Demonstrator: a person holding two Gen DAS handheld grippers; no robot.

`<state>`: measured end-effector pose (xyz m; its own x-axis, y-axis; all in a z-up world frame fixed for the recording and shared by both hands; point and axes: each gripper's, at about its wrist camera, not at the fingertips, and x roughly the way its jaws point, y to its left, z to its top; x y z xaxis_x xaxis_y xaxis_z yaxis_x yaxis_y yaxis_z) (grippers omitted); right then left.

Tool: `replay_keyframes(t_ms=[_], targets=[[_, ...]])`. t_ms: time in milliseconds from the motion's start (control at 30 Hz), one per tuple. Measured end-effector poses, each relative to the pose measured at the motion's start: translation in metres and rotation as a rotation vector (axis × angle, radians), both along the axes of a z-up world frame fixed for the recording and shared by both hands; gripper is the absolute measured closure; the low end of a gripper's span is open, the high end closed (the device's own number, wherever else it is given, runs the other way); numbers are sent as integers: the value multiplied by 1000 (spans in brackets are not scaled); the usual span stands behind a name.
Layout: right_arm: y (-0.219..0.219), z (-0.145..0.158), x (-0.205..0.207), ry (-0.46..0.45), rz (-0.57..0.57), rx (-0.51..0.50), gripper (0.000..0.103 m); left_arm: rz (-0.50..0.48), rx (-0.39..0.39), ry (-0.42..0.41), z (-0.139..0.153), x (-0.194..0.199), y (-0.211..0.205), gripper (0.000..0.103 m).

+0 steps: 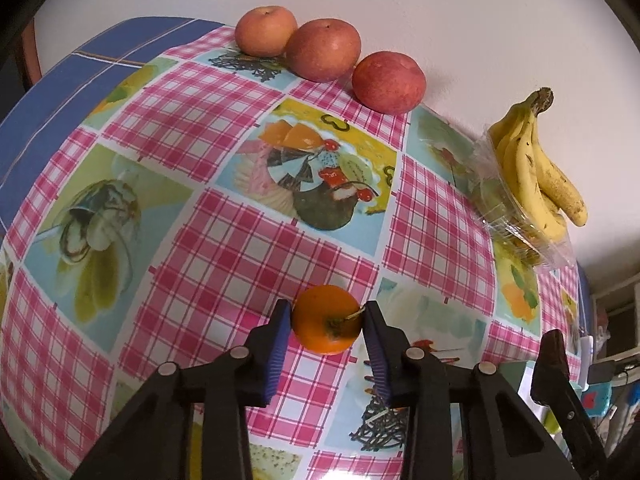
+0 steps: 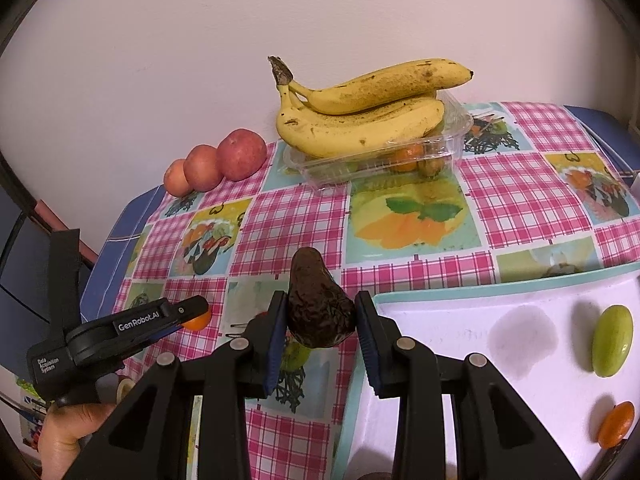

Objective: Organize fruits
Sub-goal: 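Carry the avocado over the tray with the right tool while the left tool carries the mandarin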

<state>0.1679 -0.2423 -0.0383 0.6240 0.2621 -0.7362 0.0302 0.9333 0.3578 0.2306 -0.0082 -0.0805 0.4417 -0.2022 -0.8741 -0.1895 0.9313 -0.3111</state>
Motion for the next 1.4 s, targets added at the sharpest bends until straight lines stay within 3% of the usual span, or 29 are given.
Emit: replay_keyframes(t_ms=[400,633,867,1400], targets=[[-2,5,-4,7,-7,3,68,18,-64,-13,5,-19,0,65],[-7,21,-19,0,-18,-15,68,56,-119,-8,25,-42,1,65],[-21,40,-51,-4,-53,-19,68,23,-137,-52,62,-78,-11,65],[-52,52,-135,23,-114,-82,68,-20,-200,-54,76,-151,-29,65]])
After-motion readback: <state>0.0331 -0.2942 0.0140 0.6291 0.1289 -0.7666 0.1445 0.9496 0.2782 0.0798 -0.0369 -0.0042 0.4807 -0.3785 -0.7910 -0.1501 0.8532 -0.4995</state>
